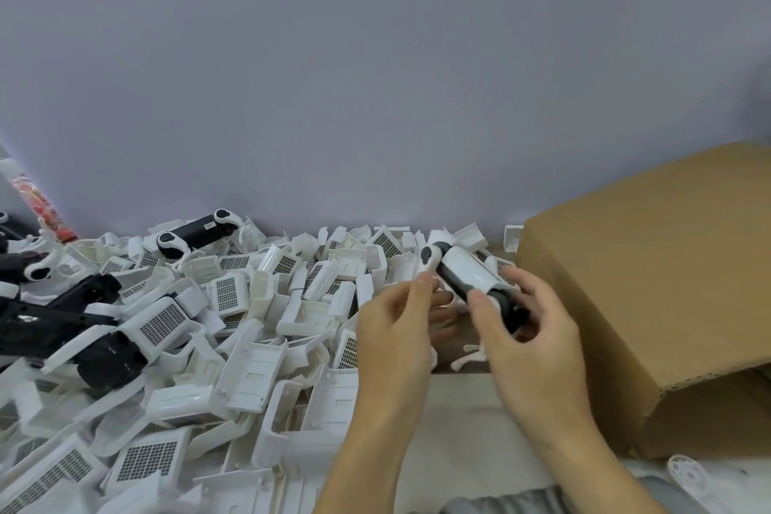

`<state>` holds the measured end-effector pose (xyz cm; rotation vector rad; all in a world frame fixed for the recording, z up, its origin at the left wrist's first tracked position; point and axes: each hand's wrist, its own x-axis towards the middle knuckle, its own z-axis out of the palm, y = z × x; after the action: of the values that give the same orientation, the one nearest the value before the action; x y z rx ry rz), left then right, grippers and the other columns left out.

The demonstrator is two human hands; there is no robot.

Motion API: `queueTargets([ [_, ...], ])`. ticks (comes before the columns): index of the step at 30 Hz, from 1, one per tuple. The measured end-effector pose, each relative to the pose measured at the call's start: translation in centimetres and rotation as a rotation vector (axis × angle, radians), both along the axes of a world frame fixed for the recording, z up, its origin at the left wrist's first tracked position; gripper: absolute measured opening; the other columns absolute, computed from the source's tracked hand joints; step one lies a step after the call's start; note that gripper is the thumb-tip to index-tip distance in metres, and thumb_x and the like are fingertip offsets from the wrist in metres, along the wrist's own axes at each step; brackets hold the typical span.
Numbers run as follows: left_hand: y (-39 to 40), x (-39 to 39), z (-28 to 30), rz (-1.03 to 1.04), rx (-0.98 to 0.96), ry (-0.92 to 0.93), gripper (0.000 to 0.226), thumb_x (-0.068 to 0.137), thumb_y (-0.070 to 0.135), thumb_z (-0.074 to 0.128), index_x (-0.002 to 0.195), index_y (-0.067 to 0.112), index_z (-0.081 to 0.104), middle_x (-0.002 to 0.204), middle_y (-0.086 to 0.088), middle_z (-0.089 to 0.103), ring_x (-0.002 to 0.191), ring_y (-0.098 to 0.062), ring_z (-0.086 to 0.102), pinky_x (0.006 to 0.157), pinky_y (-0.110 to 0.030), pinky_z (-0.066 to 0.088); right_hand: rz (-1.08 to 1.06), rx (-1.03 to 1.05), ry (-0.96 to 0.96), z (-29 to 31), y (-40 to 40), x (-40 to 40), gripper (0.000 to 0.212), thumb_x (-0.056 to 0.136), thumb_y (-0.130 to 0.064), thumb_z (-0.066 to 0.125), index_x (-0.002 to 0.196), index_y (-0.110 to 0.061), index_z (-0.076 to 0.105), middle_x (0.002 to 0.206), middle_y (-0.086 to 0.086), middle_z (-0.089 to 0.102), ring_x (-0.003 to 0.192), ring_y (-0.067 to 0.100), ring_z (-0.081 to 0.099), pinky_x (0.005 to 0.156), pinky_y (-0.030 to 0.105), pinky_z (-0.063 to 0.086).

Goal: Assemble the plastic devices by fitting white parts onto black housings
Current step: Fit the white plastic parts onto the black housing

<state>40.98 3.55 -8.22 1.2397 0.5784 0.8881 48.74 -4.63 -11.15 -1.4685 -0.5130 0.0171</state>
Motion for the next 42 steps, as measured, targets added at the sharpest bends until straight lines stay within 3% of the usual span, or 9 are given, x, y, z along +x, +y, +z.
queueTargets([
  [3,0.4,-0.1,-0.2,0.251,0.253,0.032,0.025,0.096,0.012,0.063,0.075,0.022,0.073,0.067,0.005,0.067,0.063,-0.007,0.058,0.059,-0.02,0.045,0.018,0.175,0.244,0.4,-0.1,0.6,0.018,0.092,-0.033,0.068,0.102,-0.019,0.073,0.087,-0.008,0.07,0.071,0.004,0.064,0.056,0.021,0.054],
  [6,0.3,-0.5,0.0,0.311,0.298,0.023,0.014,0.095,0.015,0.064,0.096,0.027,0.072,0.093,0.009,0.069,0.084,-0.001,0.06,0.072,-0.015,0.046,0.102,0.226,0.407,0.9,-0.4,0.6,0.024,0.084,-0.042,0.063,0.083,-0.023,0.078,0.081,-0.001,0.067,0.071,0.019,0.057,0.069,0.048,0.057],
  [10,0.2,-0.7,0.1,0.116,0.089,-0.042,0.026,0.096,0.037,0.062,0.121,0.037,0.068,0.118,0.02,0.069,0.113,0.001,0.062,0.099,-0.024,0.048,0.27,0.32,0.58,1.7,-0.9,0.2,0.034,0.096,-0.034,0.052,0.089,-0.012,0.077,0.081,0.018,0.062,0.06,0.024,0.05,0.047,0.034,0.052],
  [14,0.0,-0.8,0.4,0.003,0.016,-0.05,0.048,0.082,0.058,0.052,0.119,0.037,0.072,0.131,0.013,0.066,0.124,-0.007,0.059,0.115,-0.044,0.039,0.366,0.303,0.596,1.5,-1.1,0.0,0.046,0.096,-0.038,0.049,0.109,0.003,0.066,0.078,0.024,0.061,0.059,0.026,0.055,0.05,0.03,0.046],
  [22,0.0,-0.8,0.2,0.011,0.011,-0.117,0.039,0.079,0.05,0.053,0.107,0.035,0.077,0.122,0.014,0.069,0.112,-0.01,0.063,0.098,-0.036,0.047,0.381,0.379,0.652,1.5,-1.0,0.0,0.031,0.095,-0.032,0.05,0.09,-0.01,0.07,0.073,0.012,0.062,0.056,0.023,0.054,0.041,0.03,0.049],
  [26,0.3,-0.9,0.1,0.001,0.012,-0.174,0.031,0.081,0.043,0.054,0.096,0.03,0.078,0.105,0.013,0.073,0.088,-0.006,0.065,0.077,-0.028,0.049,0.445,0.511,0.654,1.5,-1.2,0.3,0.031,0.089,-0.029,0.054,0.068,-0.022,0.075,0.083,0.002,0.07,0.068,0.016,0.067,0.066,0.031,0.055],
  [30,0.7,-0.8,0.2,-0.014,0.006,-0.175,0.026,0.077,0.033,0.066,0.1,0.031,0.078,0.103,0.006,0.074,0.085,-0.007,0.068,0.067,-0.021,0.052,0.612,0.527,0.745,1.7,-1.7,0.9,0.02,0.07,-0.031,0.065,0.068,-0.01,0.066,0.083,0.014,0.055,0.059,0.026,0.047,0.057,0.033,0.041],
  [40,0.6,-0.6,0.1,-0.061,-0.048,-0.178,0.018,0.083,0.024,0.071,0.092,0.037,0.078,0.102,0.003,0.075,0.092,-0.01,0.071,0.068,-0.018,0.053,0.664,0.463,0.719,1.7,-1.9,1.0,0.021,0.067,-0.032,0.068,0.064,-0.011,0.065,0.08,0.014,0.055,0.06,0.028,0.047,0.063,0.035,0.02],
  [42,0.6,-0.5,0.1,-0.074,-0.097,-0.189,0.019,0.094,0.018,0.064,0.101,0.029,0.077,0.106,-0.001,0.075,0.095,-0.013,0.071,0.075,-0.025,0.056,0.662,0.5,0.691,1.8,-1.8,0.8,0.02,0.07,-0.03,0.066,0.062,-0.012,0.063,0.078,0.011,0.054,0.06,0.028,0.042,0.059,0.031,0.035],
])
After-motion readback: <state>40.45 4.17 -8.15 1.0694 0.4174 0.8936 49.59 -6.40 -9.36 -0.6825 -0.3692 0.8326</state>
